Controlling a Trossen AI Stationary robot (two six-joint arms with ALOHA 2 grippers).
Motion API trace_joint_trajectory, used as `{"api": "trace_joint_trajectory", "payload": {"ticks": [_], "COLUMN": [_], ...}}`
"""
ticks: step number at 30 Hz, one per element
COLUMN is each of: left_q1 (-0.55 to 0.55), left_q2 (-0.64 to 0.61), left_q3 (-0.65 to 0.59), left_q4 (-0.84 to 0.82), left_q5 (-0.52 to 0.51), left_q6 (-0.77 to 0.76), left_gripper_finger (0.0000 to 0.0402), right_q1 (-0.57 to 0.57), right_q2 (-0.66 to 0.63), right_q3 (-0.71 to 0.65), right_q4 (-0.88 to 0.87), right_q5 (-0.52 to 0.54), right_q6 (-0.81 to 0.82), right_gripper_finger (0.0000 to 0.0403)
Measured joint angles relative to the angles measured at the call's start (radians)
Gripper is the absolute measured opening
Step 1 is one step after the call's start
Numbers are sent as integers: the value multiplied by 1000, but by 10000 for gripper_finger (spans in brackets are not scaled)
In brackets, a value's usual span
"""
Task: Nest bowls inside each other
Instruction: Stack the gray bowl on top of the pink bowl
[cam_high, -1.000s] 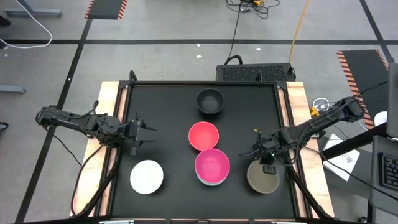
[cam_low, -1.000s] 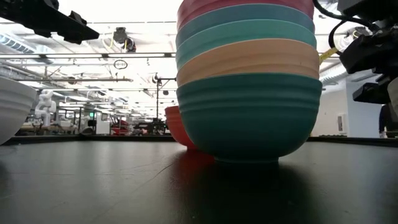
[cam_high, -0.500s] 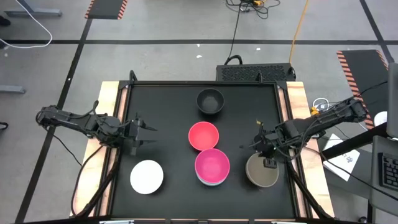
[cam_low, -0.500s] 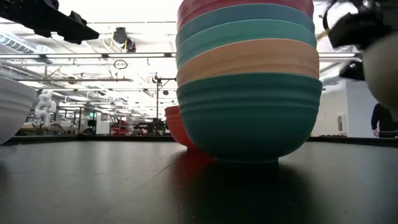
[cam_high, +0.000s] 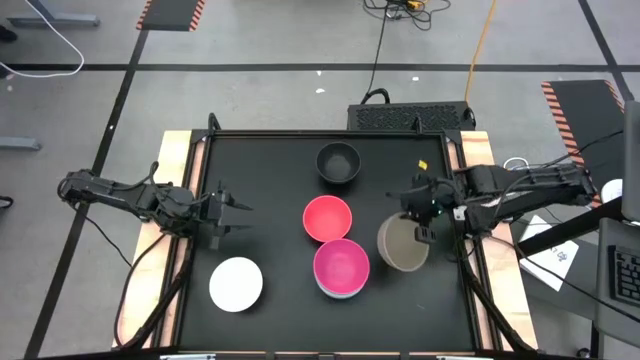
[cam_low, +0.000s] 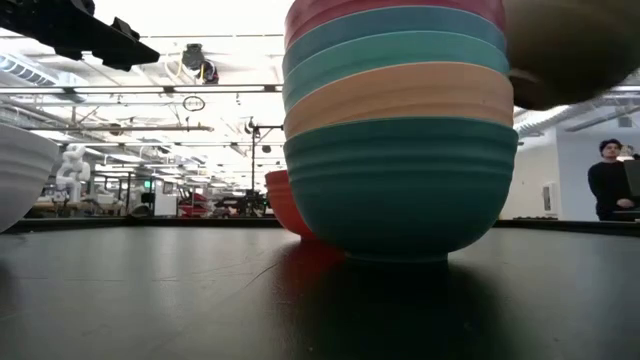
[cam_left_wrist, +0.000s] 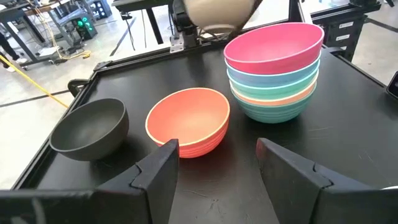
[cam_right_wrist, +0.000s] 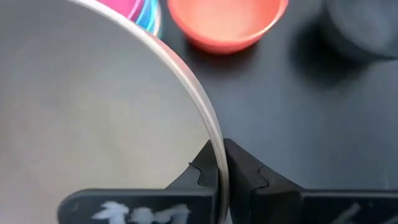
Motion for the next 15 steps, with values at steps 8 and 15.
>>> {"api": "trace_joint_trajectory", "payload": {"ticks": [8, 15], "left_q1": [0, 0], "left_q2": [0, 0], "left_q3": [0, 0], "left_q4": [0, 1], "left_q5": [0, 1], "left_q6": [0, -1], "left_gripper_finger": [218, 218], "right_q1": [-103, -131], "right_q2": [24, 209], "right_q3": [115, 327], "right_q4": [23, -111], "right_q5": [-46, -92], "right_q6": [-81, -136], "right_gripper_finger": [0, 0]}}
